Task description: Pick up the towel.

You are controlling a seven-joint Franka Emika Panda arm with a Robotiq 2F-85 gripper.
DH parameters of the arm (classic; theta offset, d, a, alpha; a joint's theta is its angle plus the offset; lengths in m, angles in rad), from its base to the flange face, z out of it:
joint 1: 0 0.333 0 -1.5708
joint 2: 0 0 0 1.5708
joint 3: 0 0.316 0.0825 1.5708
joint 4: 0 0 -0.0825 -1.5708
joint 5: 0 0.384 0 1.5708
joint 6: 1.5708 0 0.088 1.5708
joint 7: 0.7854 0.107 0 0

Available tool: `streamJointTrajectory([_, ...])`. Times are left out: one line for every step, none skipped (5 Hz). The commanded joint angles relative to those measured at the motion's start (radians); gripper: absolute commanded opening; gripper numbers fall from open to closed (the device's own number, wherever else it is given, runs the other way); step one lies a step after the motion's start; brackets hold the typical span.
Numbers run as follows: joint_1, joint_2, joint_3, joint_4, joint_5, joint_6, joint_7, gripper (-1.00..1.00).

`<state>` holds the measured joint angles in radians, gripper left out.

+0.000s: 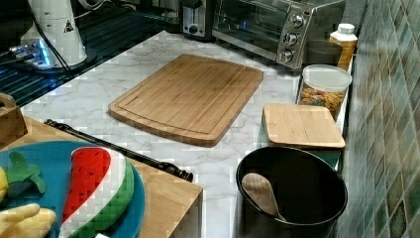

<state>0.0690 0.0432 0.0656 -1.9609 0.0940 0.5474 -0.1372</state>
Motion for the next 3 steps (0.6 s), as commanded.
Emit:
streamJointTrajectory([0.064, -0.081, 0.116, 0.093, 0.067, 0.023, 0.024, 1.00])
streamJointTrajectory([0.076, -0.115, 0.144, 0.024, 0.176, 0.135, -0.072, 1.00])
streamJointTrajectory([0.097, -0.109, 0.152, 0.012, 0.285, 0.165, -0.172, 1.00])
